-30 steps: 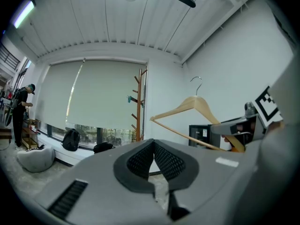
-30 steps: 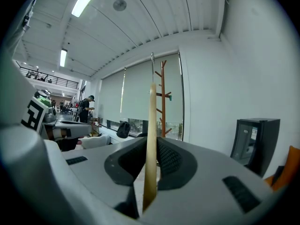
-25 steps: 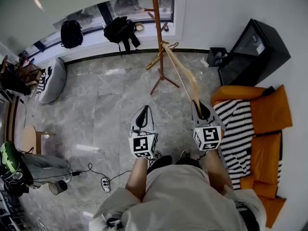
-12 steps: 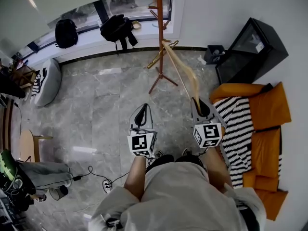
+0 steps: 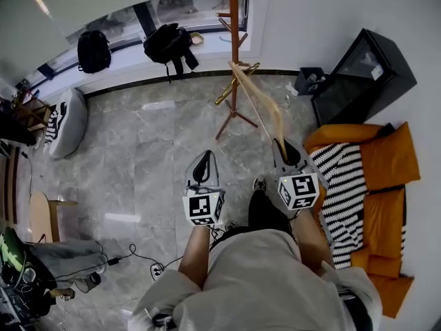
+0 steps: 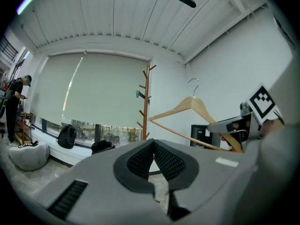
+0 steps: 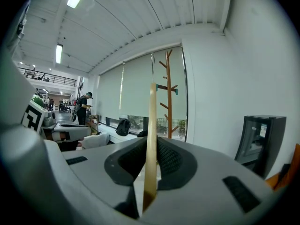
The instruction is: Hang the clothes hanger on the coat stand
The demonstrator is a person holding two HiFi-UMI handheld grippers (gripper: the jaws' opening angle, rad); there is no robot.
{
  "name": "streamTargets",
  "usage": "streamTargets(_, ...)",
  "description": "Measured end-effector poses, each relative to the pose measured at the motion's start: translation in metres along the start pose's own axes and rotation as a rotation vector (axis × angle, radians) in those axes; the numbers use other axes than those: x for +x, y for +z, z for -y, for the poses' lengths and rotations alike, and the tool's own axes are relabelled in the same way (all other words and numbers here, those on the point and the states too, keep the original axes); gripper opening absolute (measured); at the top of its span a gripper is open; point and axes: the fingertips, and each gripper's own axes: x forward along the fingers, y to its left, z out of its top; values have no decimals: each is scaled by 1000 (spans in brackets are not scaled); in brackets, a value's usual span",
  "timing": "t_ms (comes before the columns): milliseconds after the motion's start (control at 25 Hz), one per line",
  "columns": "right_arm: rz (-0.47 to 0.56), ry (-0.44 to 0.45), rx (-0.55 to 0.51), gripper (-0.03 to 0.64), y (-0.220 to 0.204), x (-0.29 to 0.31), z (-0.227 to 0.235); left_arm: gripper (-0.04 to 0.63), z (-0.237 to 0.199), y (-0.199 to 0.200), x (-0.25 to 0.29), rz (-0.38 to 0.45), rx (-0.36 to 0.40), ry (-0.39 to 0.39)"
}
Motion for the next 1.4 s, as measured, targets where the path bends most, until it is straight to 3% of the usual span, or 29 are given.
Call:
streamTargets(280,-18,72,3,46,9,72,32,9,-18,5,70,-21,-3,46)
streamTargets(760,-75,277,4,46,25,191,116,9,-19,22,208,-7,16,173)
streamTargets(1080,-118,422,-23,46,27,235,127,9,-21,24,245,-16,21,237)
streamTargets(1400,-150,508,-43,46,34,270,114,9,-36,21,263,-21,25,270)
